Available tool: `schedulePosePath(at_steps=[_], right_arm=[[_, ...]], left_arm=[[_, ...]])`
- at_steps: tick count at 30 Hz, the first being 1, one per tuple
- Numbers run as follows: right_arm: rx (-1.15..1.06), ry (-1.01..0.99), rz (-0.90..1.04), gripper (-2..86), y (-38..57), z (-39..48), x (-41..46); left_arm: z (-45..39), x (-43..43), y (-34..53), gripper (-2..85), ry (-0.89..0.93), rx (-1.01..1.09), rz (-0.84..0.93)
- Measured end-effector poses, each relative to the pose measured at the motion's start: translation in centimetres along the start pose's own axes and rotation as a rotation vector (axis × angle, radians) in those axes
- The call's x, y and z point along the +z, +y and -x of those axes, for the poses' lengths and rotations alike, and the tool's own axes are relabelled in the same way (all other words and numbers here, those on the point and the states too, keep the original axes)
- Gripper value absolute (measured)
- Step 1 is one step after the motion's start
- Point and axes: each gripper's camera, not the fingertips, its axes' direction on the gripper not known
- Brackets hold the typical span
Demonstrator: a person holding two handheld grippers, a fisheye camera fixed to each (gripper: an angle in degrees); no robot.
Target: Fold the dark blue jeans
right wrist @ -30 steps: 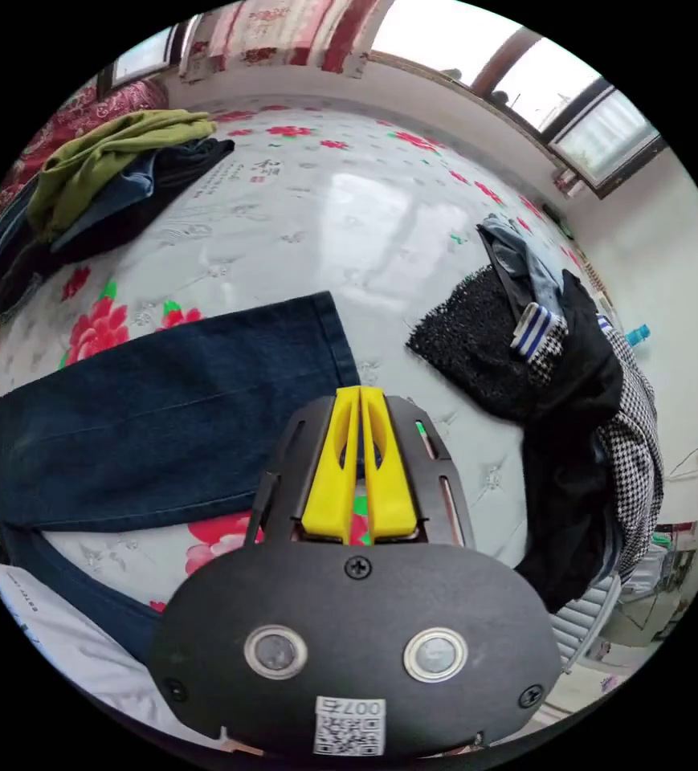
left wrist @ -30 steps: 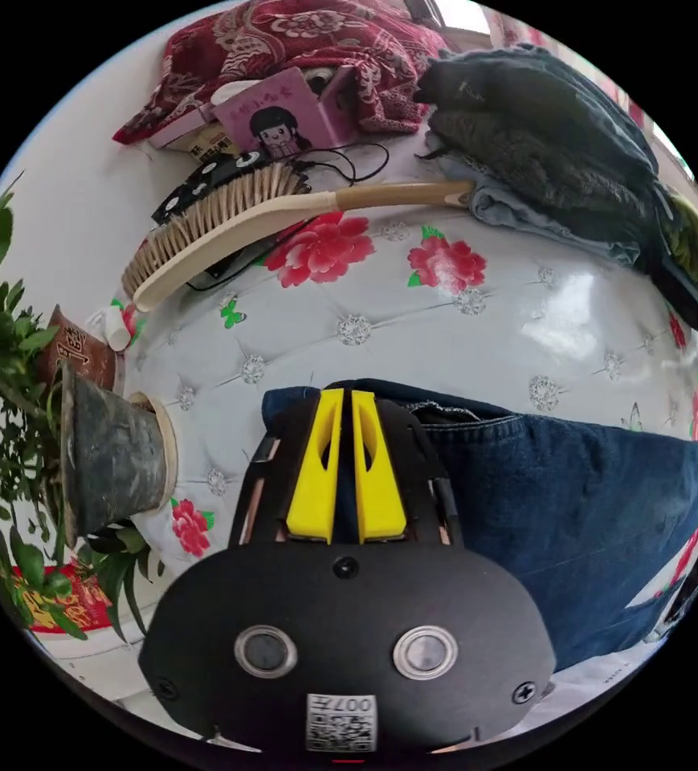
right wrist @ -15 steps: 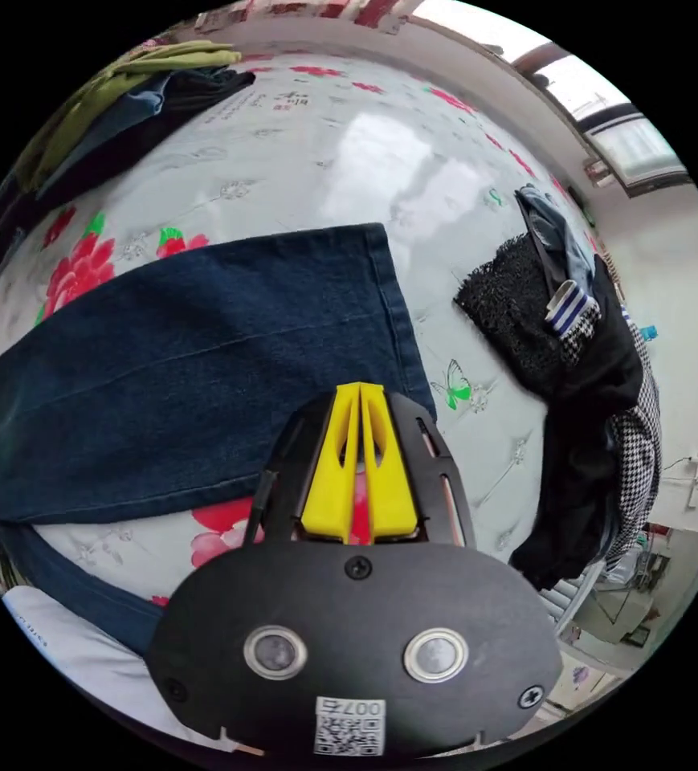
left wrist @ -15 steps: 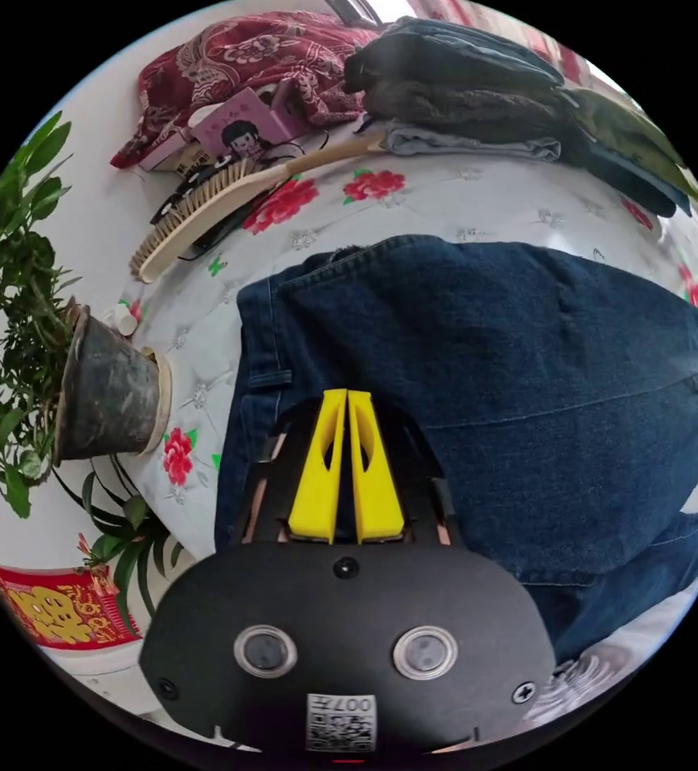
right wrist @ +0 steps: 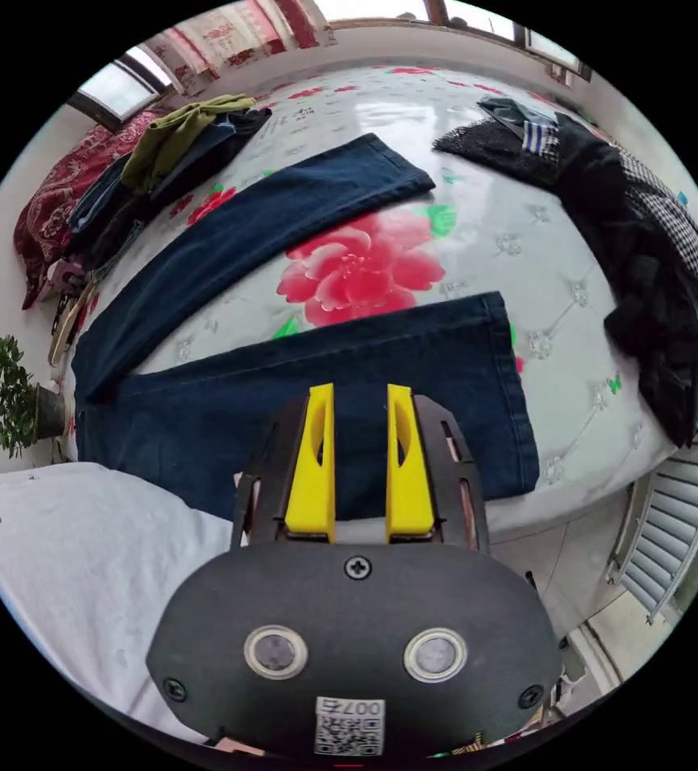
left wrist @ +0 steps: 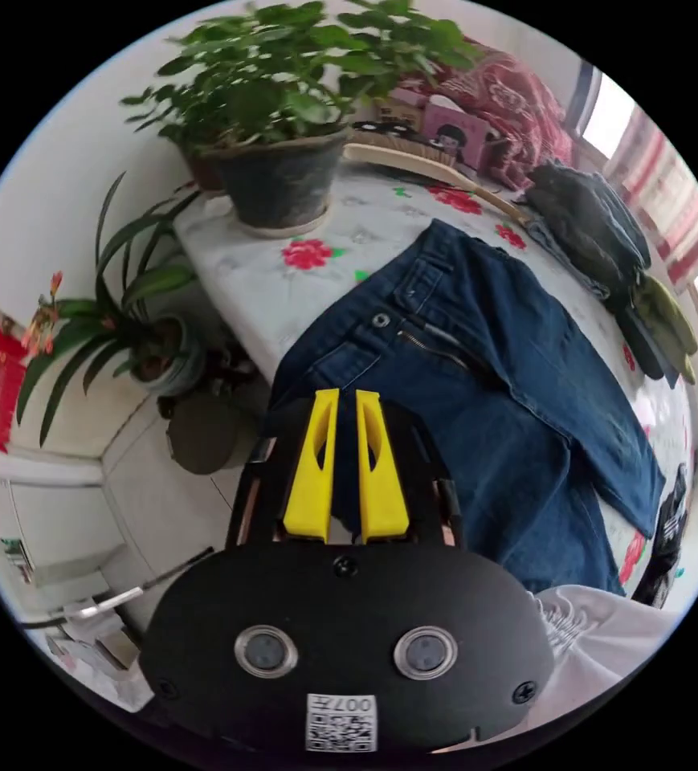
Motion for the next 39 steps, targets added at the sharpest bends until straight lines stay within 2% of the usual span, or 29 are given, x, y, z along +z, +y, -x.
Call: schedulePosePath(at_steps=[2,6,10,13,16,20,24,27,30,33,35,39], right_arm=[[0.136,0.013,0.035,9.2,4.3,-3.7,-0.8],[0.381,-0.062,0.046,10.2,9.8,-9.2,-1.6],[0.605,-0.234,0.069,10.8,14.2,-13.8,-0.6],[0.66,-0.269,0.056,10.3,15.4,-15.0,-0.3],[0.627,-0.317,0.077,9.7,15.1,-15.1,-0.9],[0.558,-0.487,0.094,8.0,14.1,-14.7,-1.5],[0.552,-0.468,0.079,4.5,13.6,-14.1,-1.1],[0.538,-0.443,0.072,1.6,13.7,-14.2,-1.5],[0.515,-0.507,0.002,0.3,14.0,-14.4,-2.9],[0.498,-0.665,-0.145,-0.1,14.3,-14.6,-5.3],[0.464,-0.795,-0.317,-0.2,14.3,-14.4,-8.2],[0.378,-0.856,-0.491,-0.2,13.4,-13.7,-12.6]], left_arm=[[6.9,-0.3,3.6,7.1,0.032,-0.181,0.037],[15.5,1.0,7.9,9.4,0.166,-0.427,0.089],[21.8,5.4,12.3,13.1,0.461,-0.719,0.165],[24.2,7.7,14.1,13.9,0.567,-0.783,0.168],[26.0,9.2,14.6,10.8,0.661,-0.824,0.158],[27.3,8.6,13.6,0.3,0.778,-0.777,0.126],[29.1,6.5,13.9,-0.8,0.829,-0.693,0.119],[31.0,4.1,15.1,-0.9,0.966,-0.682,0.046],[32.3,0.8,15.1,-0.9,1.048,-0.613,-0.022],[32.0,-3.0,13.3,-1.0,1.112,-0.475,-0.074],[31.0,-6.4,11.5,-1.0,1.194,-0.375,-0.154],[29.1,-10.5,9.3,-1.0,1.243,-0.295,-0.252]])
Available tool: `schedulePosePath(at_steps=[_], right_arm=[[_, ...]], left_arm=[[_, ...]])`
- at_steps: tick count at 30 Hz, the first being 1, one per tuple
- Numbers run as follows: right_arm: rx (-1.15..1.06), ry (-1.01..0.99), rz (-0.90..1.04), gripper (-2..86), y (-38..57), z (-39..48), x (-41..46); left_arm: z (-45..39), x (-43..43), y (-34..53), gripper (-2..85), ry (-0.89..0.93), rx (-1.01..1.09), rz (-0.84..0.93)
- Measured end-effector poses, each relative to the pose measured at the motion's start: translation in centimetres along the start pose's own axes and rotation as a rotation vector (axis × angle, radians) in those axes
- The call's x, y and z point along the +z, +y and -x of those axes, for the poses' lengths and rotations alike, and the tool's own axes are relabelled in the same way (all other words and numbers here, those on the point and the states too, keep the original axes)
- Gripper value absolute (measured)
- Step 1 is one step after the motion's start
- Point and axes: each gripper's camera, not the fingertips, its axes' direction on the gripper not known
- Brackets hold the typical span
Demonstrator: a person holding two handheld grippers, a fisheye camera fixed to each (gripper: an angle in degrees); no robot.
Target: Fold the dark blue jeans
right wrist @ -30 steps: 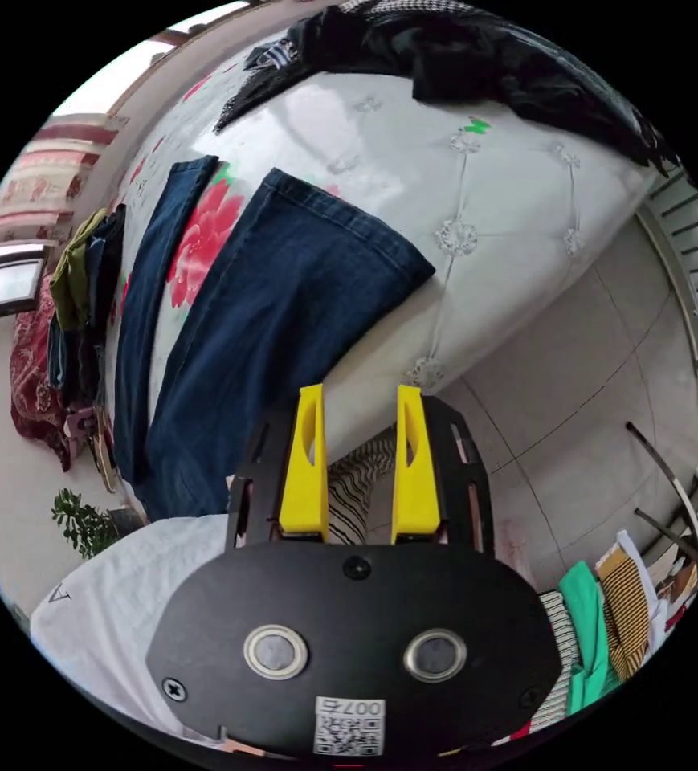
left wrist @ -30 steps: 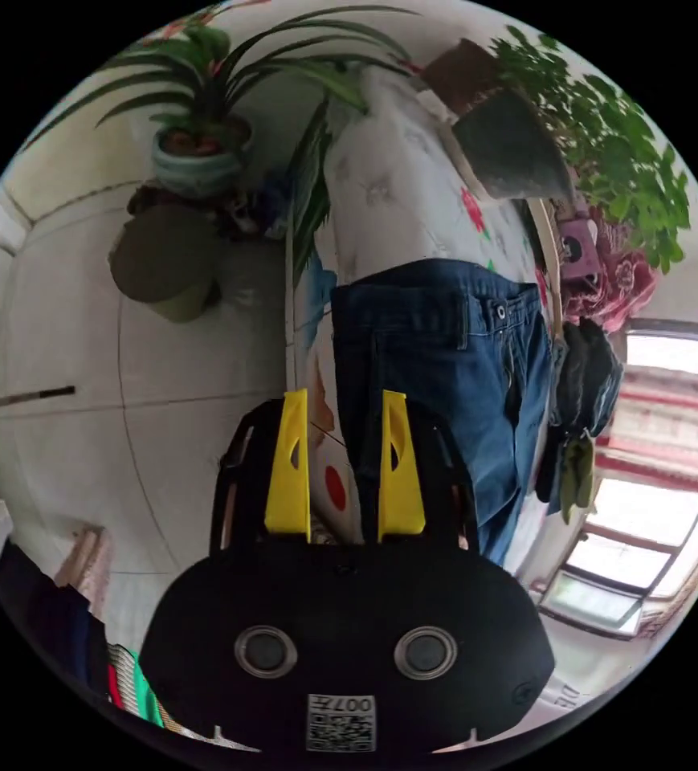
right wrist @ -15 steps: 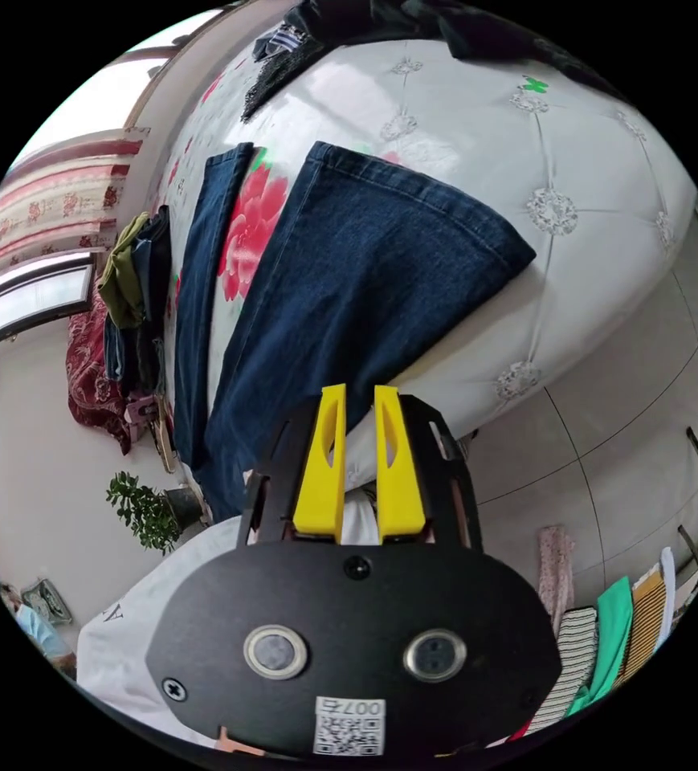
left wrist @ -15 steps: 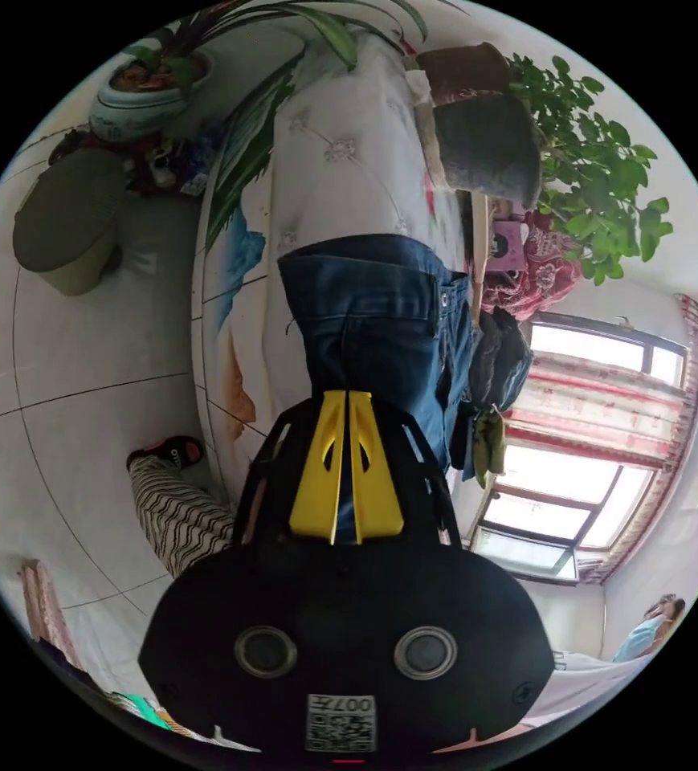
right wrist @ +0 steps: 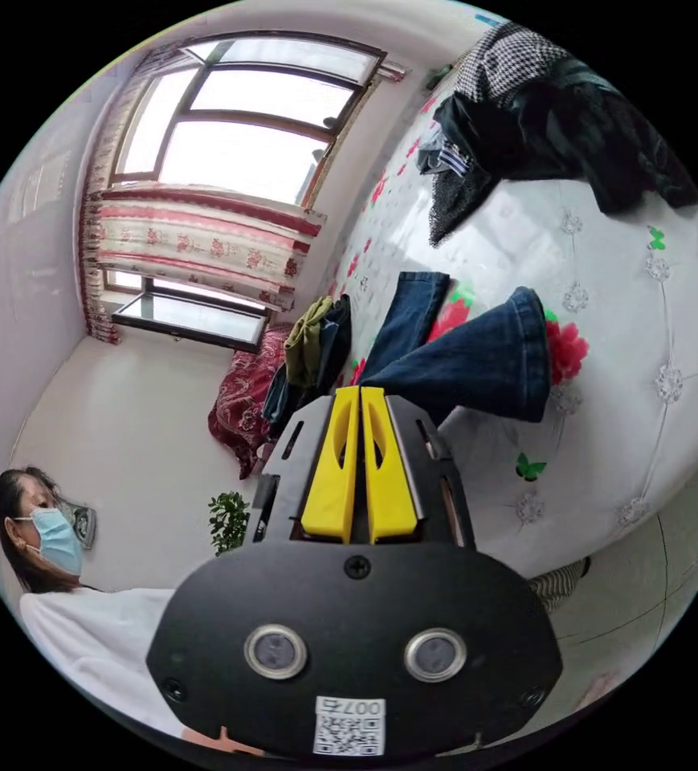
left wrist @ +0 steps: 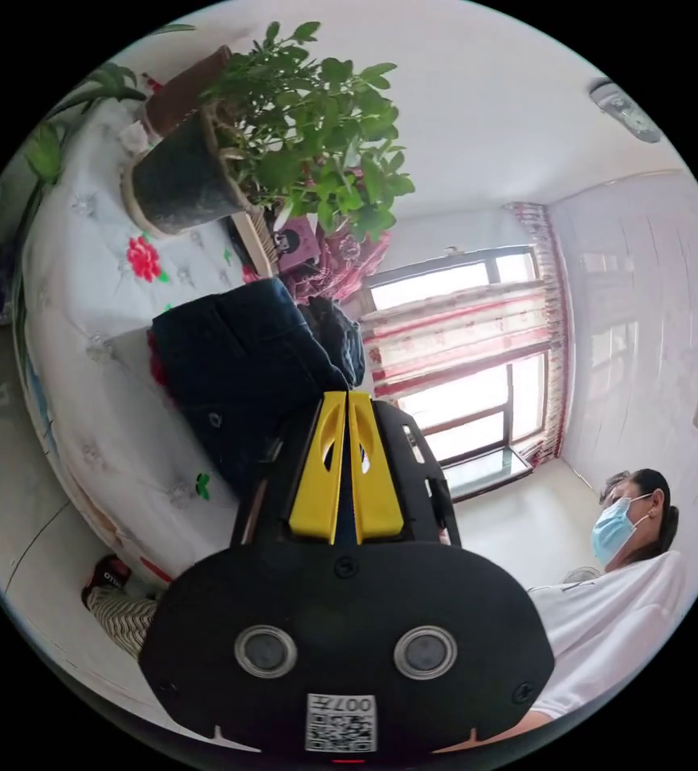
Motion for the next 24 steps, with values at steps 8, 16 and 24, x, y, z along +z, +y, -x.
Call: schedulePosePath(at_steps=[8,16,24], right_arm=[[-0.08,-0.012,-0.067,-0.2,-1.1,4.0,0.4],[-0.225,0.123,0.003,-0.1,-7.9,9.9,7.6],[-0.287,0.503,0.219,1.7,-21.1,12.2,30.6]], left_arm=[[-2.4,1.6,1.6,-0.9,-0.011,0.021,-0.081],[-5.0,11.8,-1.5,-0.7,-0.158,0.113,-0.025],[-0.7,39.0,-9.4,6.1,-0.475,0.056,0.155]])
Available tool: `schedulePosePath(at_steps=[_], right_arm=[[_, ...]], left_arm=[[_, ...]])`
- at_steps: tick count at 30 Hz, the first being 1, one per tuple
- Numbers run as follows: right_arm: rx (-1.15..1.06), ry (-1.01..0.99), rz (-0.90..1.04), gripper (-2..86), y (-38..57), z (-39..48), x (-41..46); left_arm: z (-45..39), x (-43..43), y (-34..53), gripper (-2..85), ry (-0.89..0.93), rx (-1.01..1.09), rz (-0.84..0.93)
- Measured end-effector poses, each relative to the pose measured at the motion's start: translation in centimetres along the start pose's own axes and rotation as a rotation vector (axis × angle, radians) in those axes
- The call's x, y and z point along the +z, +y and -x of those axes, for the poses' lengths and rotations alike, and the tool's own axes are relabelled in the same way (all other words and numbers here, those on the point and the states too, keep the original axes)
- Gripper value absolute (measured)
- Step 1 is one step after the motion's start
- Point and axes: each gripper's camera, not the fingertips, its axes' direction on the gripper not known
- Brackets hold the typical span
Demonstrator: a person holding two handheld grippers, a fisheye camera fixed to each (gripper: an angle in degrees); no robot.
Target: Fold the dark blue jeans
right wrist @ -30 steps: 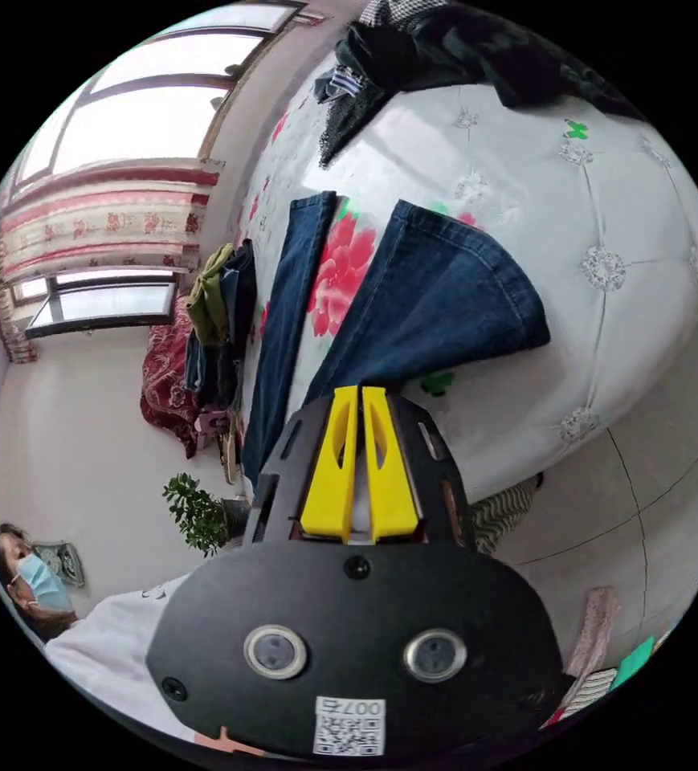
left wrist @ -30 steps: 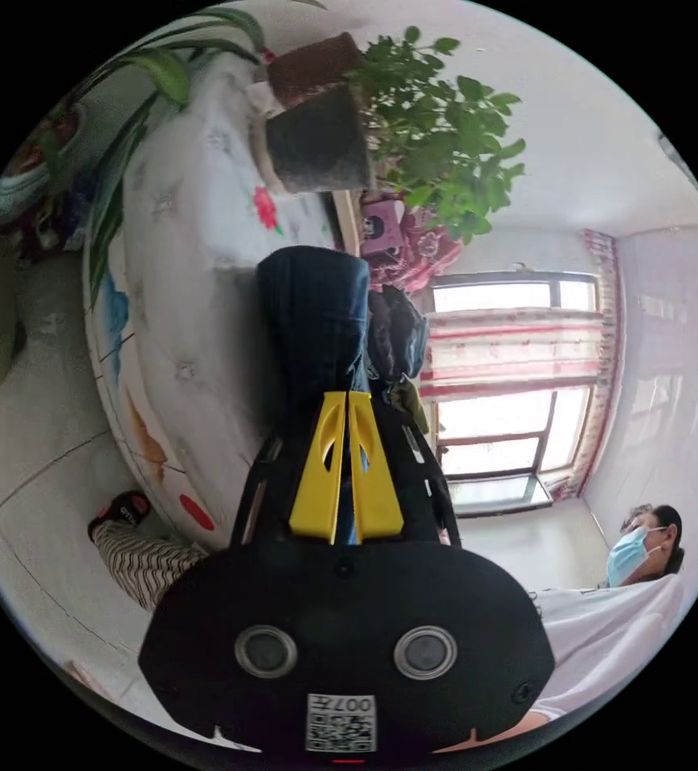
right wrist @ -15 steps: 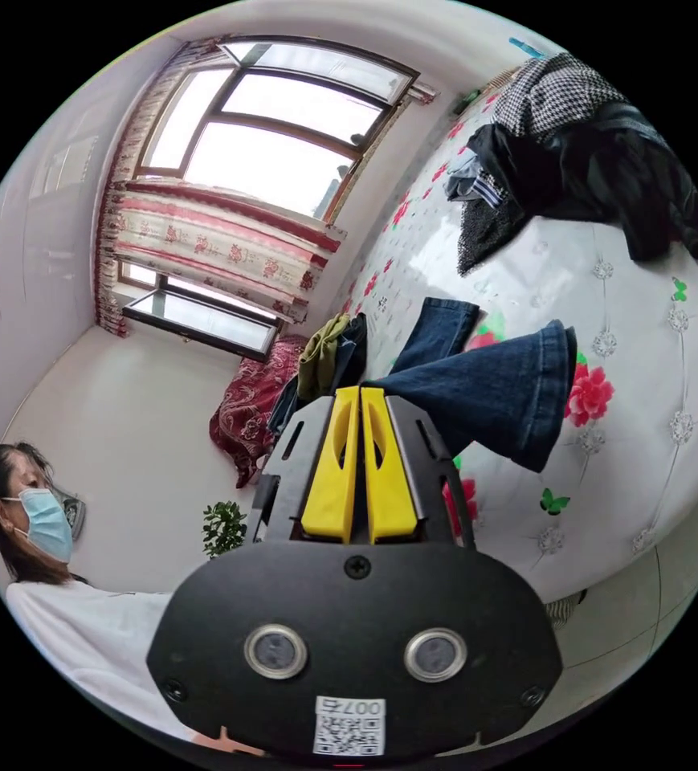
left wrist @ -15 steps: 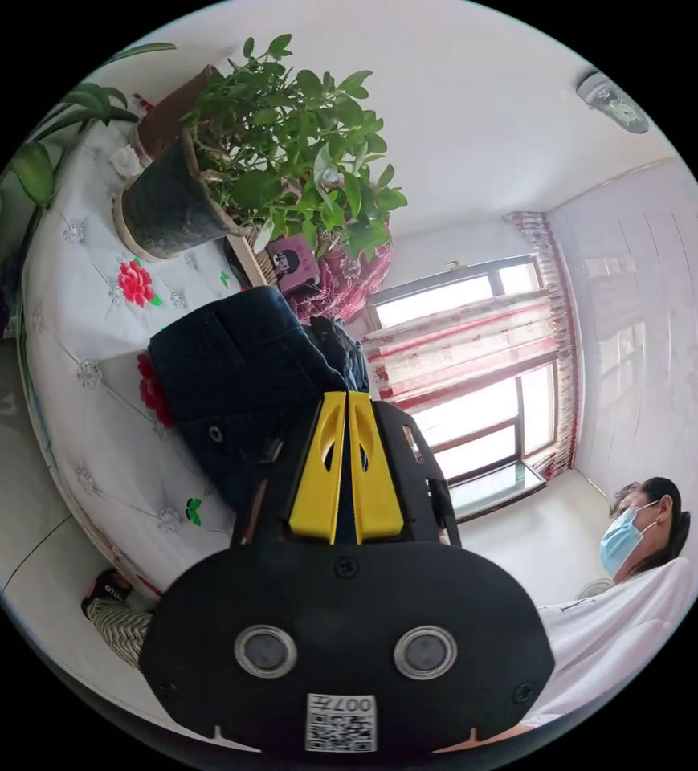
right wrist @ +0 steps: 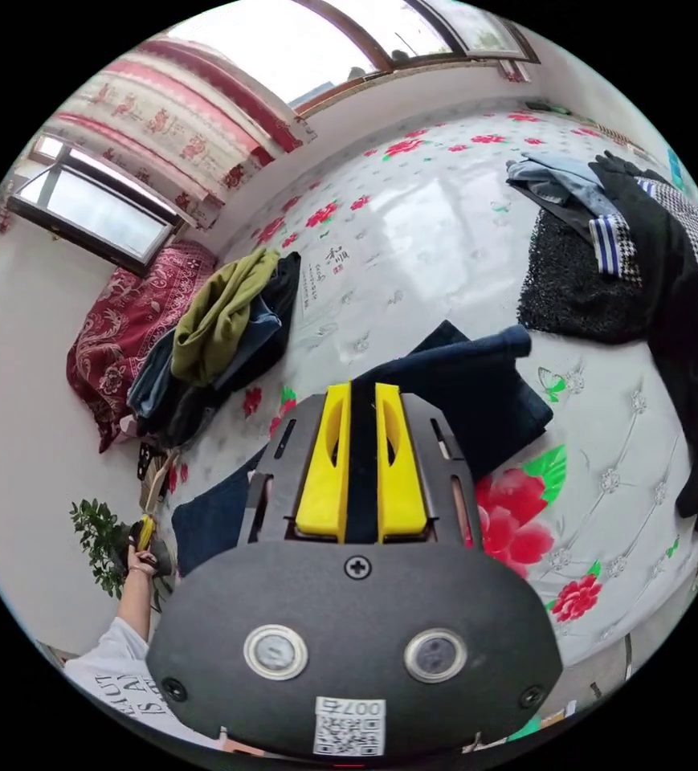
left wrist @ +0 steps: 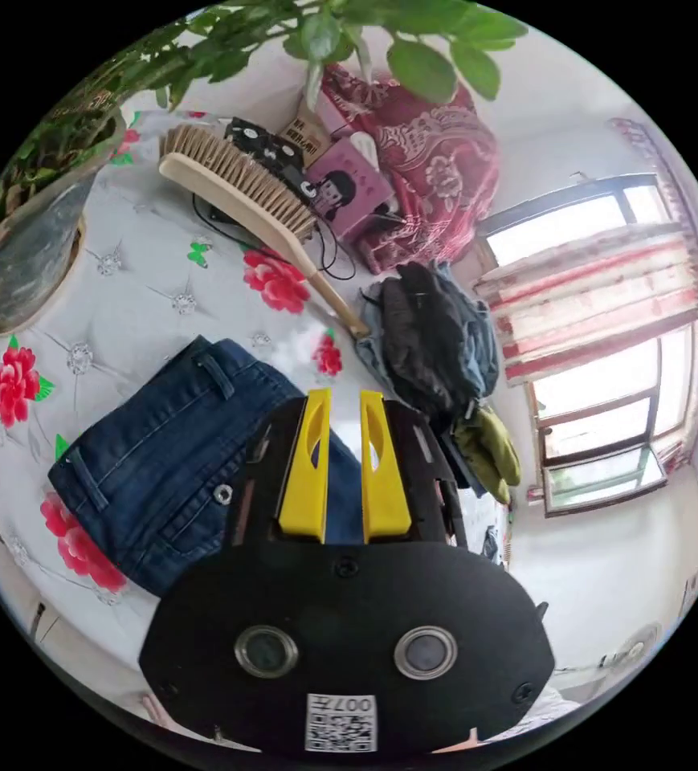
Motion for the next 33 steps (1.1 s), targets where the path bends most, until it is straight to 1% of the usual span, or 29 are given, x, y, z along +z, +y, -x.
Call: schedulePosePath(at_steps=[1,2,4,6,8,9,11,13,14,15,17,18,19,21,23,24,25,26,28,30,32,33], right_arm=[[0.019,0.014,0.019,2.1,-0.8,-0.3,1.8],[0.03,0.022,-0.002,2.4,-0.8,-0.9,2.8],[0.049,0.054,-0.009,3.0,-0.3,-2.4,4.0],[0.063,0.121,0.005,3.7,0.1,-4.5,5.2],[0.106,0.236,0.037,4.4,0.3,-7.5,6.4],[0.126,0.259,0.038,4.5,0.2,-8.2,6.6],[0.213,0.289,0.023,5.0,-0.4,-10.8,7.3],[0.263,0.282,0.023,5.2,-1.2,-12.2,8.2],[0.283,0.272,0.04,4.8,-1.9,-12.9,9.1],[0.291,0.27,0.052,4.7,-2.2,-13.1,9.6],[0.27,0.321,0.079,2.5,-3.4,-12.9,11.2],[0.245,0.346,0.097,1.9,-3.7,-12.6,11.6],[0.187,0.39,0.15,1.1,-4.3,-12.2,12.0],[0.154,0.427,0.15,0.5,-5.1,-12.1,11.2],[0.184,0.477,0.092,0.3,-5.4,-13.7,8.9],[0.203,0.473,0.086,0.2,-5.4,-14.5,8.5],[0.247,0.454,0.06,0.3,-5.1,-16.0,7.6],[0.27,0.423,0.029,0.5,-4.7,-17.0,7.1],[0.268,0.431,0.013,1.2,-4.0,-17.3,6.6],[0.179,0.43,-0.016,2.1,-3.1,-15.7,6.1],[0.052,0.335,-0.028,3.2,-1.1,-12.4,5.9],[0.023,0.299,-0.016,3.5,-0.4,-11.5,6.1]], left_arm=[[-0.3,2.4,-0.4,6.6,-0.05,-0.004,0.021],[-0.7,4.0,-0.4,6.8,-0.105,0.021,0.029],[-1.2,5.6,0.3,7.1,-0.186,0.089,0.043],[-1.6,6.2,1.8,7.1,-0.29,0.175,0.044],[-1.8,6.4,4.3,7.1,-0.462,0.273,0.024],[-1.7,6.5,4.9,7.3,-0.509,0.286,0.018],[-1.1,7.4,6.3,8.4,-0.666,0.314,0.001],[0.2,8.9,6.1,9.5,-0.74,0.29,0.024],[1.2,10.4,5.7,9.8,-0.771,0.266,0.063],[1.7,11.3,5.5,9.7,-0.783,0.253,0.087],[3.9,15.6,5.1,5.7,-0.815,0.226,0.225],[3.6,15.8,5.4,4.8,-0.779,0.259,0.193],[3.3,16.8,5.8,3.1,-0.771,0.274,0.198],[2.4,18.0,6.0,1.2,-0.831,0.253,0.24],[1.0,19.3,9.0,0.5,-0.934,0.397,0.344],[1.0,19.3,10.1,0.4,-0.935,0.414,0.361],[1.5,18.8,12.2,0.5,-0.901,0.389,0.368],[2.0,18.1,14.2,0.7,-0.859,0.332,0.352],[2.0,17.6,16.6,1.5,-0.84,0.309,0.329],[1.4,17.9,17.9,2.5,-0.868,0.36,0.322],[0.6,19.1,17.7,3.9,-0.911,0.429,0.361],[0.5,19.4,17.5,4.0,-0.919,0.433,0.376]])
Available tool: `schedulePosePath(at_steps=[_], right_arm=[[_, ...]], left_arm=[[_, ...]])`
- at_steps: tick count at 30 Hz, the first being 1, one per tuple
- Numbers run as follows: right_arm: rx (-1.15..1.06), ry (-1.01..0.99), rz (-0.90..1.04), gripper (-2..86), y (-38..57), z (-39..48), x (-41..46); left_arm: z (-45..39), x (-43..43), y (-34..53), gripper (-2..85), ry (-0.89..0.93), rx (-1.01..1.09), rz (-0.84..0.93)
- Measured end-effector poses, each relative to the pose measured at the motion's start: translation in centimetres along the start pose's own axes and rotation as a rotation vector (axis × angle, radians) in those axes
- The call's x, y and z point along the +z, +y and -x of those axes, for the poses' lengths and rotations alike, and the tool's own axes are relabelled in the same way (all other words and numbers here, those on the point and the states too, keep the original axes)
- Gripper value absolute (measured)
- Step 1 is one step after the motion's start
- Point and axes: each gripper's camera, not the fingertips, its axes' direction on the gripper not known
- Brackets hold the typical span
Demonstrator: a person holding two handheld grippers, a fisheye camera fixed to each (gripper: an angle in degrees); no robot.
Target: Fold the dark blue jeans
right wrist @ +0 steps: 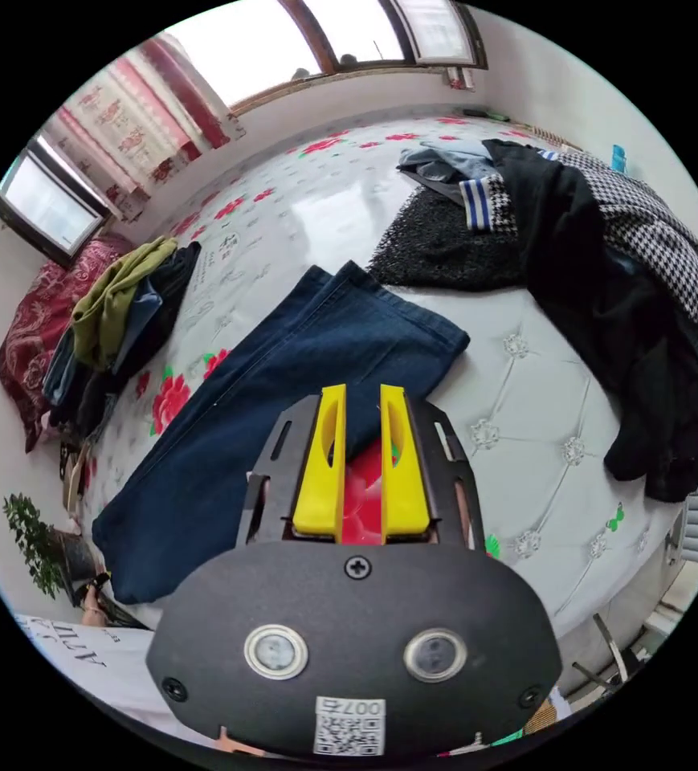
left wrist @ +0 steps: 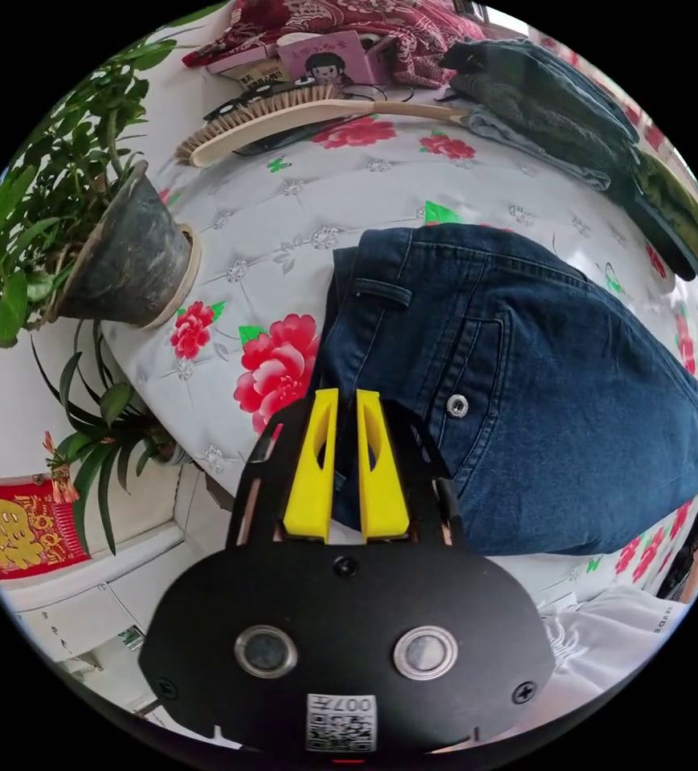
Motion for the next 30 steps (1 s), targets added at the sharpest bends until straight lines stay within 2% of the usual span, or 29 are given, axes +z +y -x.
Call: schedulePosePath(at_steps=[2,6,9,11,15,19,22,30], right_arm=[[-0.128,-0.107,0.056,4.4,2.9,3.6,0.4],[-0.293,-0.115,0.108,5.7,4.9,8.3,1.4],[-0.387,-0.099,0.098,6.9,3.7,11.6,2.2],[-0.465,-0.064,0.084,7.9,1.8,14.5,3.4],[-0.57,0.055,0.132,8.7,-1.3,18.4,7.1],[-0.641,0.187,0.229,7.5,-4.1,20.6,11.9],[-0.692,0.213,0.364,3.6,-4.5,21.3,15.5],[-0.794,0.233,0.157,0.0,-5.0,23.3,12.1]], left_arm=[[-0.1,-0.5,-0.7,4.0,-0.008,0.006,-0.005],[-0.4,-3.6,-0.1,3.9,0.012,0.006,-0.137],[-2.7,-6.4,-0.7,7.3,0.008,0.162,-0.281],[-5.4,-6.7,-2.6,8.7,0.025,0.337,-0.345],[-9.5,-2.8,-6.7,8.1,-0.041,0.519,-0.264],[-12.4,1.9,-9.6,0.2,-0.077,0.625,-0.111],[-13.0,2.4,-9.2,-0.7,-0.092,0.644,-0.113],[-6.6,-3.9,-6.3,-0.6,-0.104,0.459,-0.232]])
